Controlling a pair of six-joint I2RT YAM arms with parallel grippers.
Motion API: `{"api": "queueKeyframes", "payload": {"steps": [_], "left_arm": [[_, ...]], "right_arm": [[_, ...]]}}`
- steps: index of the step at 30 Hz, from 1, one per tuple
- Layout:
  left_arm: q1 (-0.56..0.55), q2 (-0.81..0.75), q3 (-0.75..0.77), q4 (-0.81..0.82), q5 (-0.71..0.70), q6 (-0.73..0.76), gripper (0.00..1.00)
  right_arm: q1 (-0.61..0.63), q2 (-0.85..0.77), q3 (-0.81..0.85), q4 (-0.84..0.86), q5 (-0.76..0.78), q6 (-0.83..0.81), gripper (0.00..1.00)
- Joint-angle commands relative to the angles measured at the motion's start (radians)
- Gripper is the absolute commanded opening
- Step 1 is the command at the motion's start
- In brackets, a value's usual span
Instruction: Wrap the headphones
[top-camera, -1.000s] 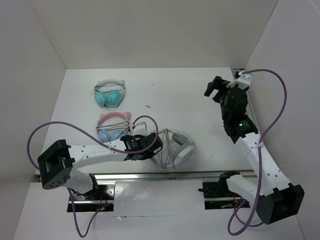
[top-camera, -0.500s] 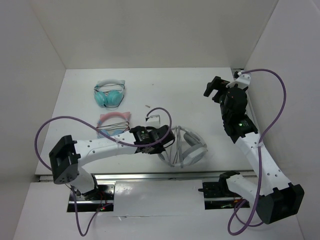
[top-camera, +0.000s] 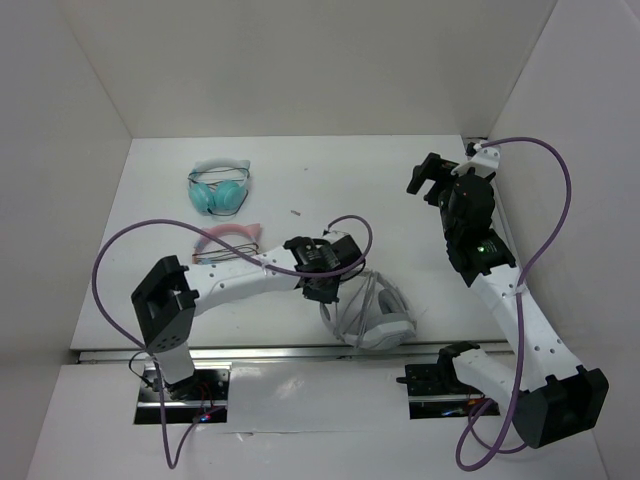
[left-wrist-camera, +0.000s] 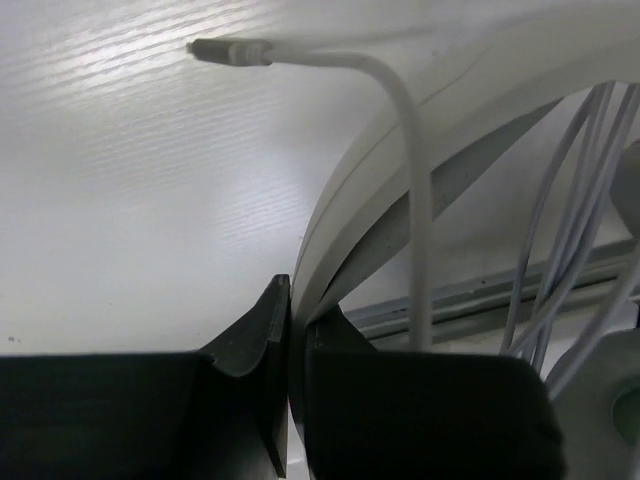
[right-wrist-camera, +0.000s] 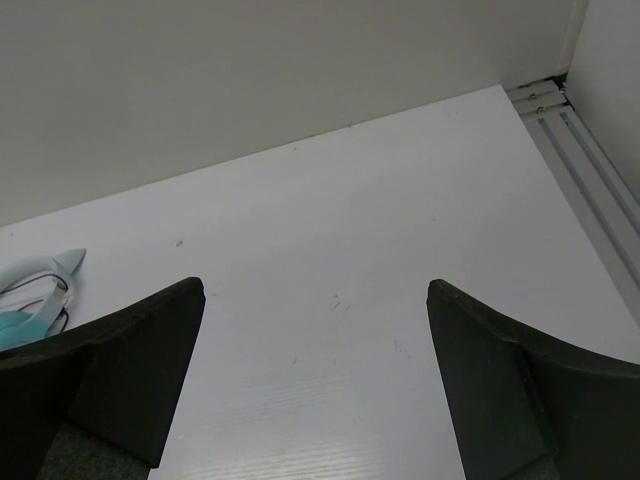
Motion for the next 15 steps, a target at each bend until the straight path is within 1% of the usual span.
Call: {"api": "queueKeyframes", "payload": {"steps": [1,2,3,4,6,7,9,13,15], "left_arm": [[-0.007,0.016,0.153,0.001,0.11,0.14,0.0],[-0.007,0.033,0.227,-0.037,0.11,0.194,0.0],[-0.007,0.05,0.258,-0.114,0.11,0.222,0.0],[-0.007,0.081,0.29,-0.157,0.087,0.245,0.0],[-0.016,0.09,0.348,-0.235,0.041,0.254,0.0],[-0.016,0.09,0.349,-0.274,0.022,0.254,0.0],[-0.016,0.07,0.329,-0.297,-0.03,0.254,0.0],[-0.005,0.061,0.252,-0.343,-0.039,0.269,0.0],[0.004,0.082,0.231,-0.369,-0.067,0.28,0.0]], "right_arm": [[0.006,-0.009,0.02,0.028,0.012,-0.019,0.99],[0.006,-0.009,0.02,0.028,0.012,-0.019,0.99],[0.006,-0.009,0.02,0.028,0.012,-0.019,0.99],[0.006,-0.009,0.02,0.028,0.012,-0.019,0.99],[0.006,-0.009,0.02,0.037,0.012,-0.019,0.99],[0.006,-0.009,0.02,0.038,0.012,-0.019,0.99],[0.006,-0.009,0.02,0.038,0.012,-0.019,0.99],[0.006,-0.009,0.02,0.038,-0.008,-0.019,0.99],[0.006,-0.009,0.02,0.038,-0.017,-0.019,0.99]]}}
